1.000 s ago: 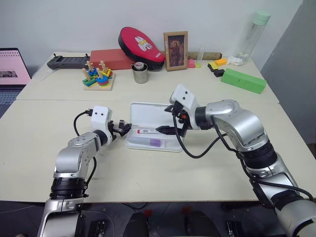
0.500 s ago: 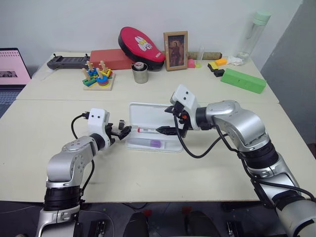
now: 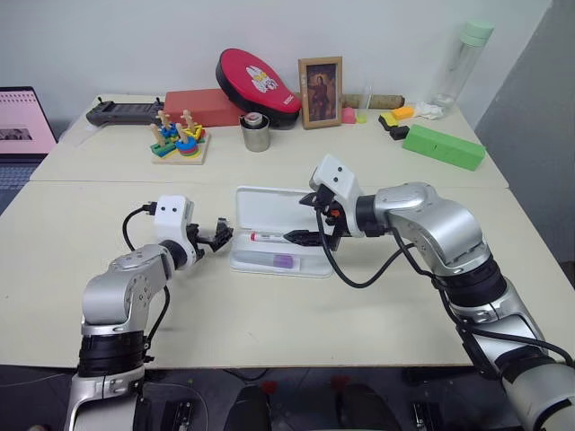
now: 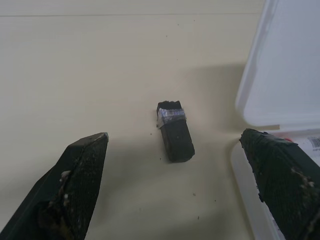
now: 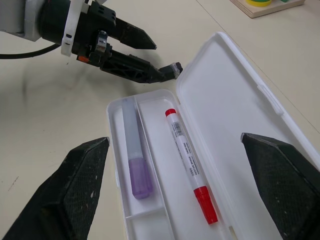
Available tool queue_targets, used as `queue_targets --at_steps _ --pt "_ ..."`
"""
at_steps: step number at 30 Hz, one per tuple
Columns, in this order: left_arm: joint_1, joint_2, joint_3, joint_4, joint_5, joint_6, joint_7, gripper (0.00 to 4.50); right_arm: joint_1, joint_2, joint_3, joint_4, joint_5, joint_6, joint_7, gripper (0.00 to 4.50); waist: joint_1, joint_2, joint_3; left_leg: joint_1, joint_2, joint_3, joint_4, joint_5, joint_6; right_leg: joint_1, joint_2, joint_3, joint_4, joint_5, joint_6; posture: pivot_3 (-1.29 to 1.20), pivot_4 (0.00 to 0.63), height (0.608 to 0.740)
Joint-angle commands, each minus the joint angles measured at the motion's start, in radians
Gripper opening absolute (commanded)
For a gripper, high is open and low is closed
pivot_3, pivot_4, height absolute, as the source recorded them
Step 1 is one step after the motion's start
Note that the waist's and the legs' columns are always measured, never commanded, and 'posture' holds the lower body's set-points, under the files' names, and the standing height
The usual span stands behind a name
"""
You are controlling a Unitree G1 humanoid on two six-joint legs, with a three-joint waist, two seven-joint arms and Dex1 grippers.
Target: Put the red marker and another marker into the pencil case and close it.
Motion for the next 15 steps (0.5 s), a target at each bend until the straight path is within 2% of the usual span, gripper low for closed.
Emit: queue_targets --at_steps 1,15 --pt "-0.028 -0.006 -0.002 0.017 0.021 -0.031 0.013 4.50 -0.002 -0.005 -0.023 -0.024 0.011 -0.009 -0.010 4.47 0.000 0.000 0.000 0.000 0.000 0.000 0.000 0.000 0.000 0.000 0.000 0.000 0.000 0.000 0.000 0.00 0.150 0.740" --pt "-0.117 -0.041 -0.059 0.208 0.094 -0.129 0.014 4.50 -0.001 0.002 -0.024 -0.012 0.015 -0.013 -0.022 4.47 0.005 0.000 0.000 0.000 0.000 0.000 0.000 0.000 0.000 0.000 0.000 0.000 0.000 0.000 0.000 0.00 0.150 0.740"
